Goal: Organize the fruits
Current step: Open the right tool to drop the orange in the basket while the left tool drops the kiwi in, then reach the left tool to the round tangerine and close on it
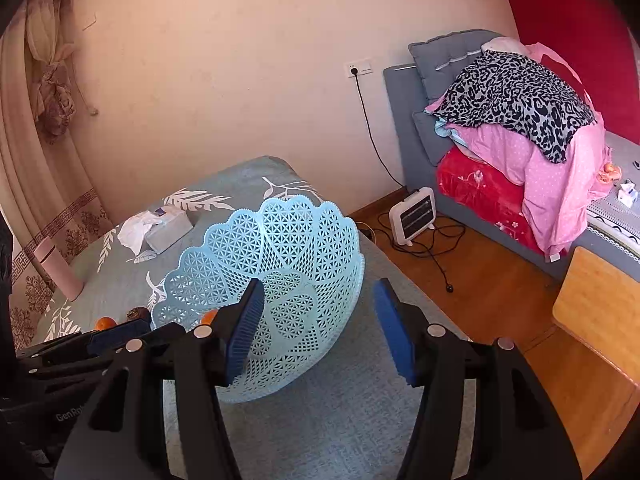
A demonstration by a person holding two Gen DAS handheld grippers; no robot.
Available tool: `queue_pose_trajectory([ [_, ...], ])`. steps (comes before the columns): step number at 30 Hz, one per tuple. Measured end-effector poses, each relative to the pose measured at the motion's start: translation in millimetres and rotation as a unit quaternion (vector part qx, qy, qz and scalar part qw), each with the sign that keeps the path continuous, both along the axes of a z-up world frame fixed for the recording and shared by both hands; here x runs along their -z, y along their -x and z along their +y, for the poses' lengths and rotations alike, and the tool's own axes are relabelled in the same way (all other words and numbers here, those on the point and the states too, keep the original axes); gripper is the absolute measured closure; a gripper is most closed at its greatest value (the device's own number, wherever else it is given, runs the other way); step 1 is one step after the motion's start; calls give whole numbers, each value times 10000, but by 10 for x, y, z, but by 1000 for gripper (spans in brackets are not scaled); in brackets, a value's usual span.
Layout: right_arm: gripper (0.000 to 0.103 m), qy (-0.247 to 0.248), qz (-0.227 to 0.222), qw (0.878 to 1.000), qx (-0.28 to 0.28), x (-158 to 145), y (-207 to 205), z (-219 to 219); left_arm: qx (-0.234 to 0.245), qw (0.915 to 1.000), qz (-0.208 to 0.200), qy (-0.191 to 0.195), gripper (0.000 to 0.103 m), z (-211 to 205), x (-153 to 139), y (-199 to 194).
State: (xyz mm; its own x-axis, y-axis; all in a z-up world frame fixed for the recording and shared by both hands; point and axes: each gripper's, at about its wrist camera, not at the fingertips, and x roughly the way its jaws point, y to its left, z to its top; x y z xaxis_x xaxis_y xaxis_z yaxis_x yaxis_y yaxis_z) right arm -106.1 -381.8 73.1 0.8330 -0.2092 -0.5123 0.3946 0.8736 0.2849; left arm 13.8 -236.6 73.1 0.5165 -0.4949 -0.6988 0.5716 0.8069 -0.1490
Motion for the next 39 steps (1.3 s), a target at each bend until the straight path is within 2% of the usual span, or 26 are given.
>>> queue_pose_trajectory([
  [8,43,-16,24,10000,-41,13,-22,51,-473,9989,-17,48,34,319,-28,-64],
  [17,43,-17,-16,9999,-130,-21,-6,113,-1109,9938,-76,-17,34,822,-29,-55],
  [30,43,49,16,9990,-442,-37,33,367,-2044,9789,-9,-49,34,1677,37,-49],
  [39,42,48,166,9976,-668,36,58,575,-2655,9640,66,-81,34,2213,150,-78],
])
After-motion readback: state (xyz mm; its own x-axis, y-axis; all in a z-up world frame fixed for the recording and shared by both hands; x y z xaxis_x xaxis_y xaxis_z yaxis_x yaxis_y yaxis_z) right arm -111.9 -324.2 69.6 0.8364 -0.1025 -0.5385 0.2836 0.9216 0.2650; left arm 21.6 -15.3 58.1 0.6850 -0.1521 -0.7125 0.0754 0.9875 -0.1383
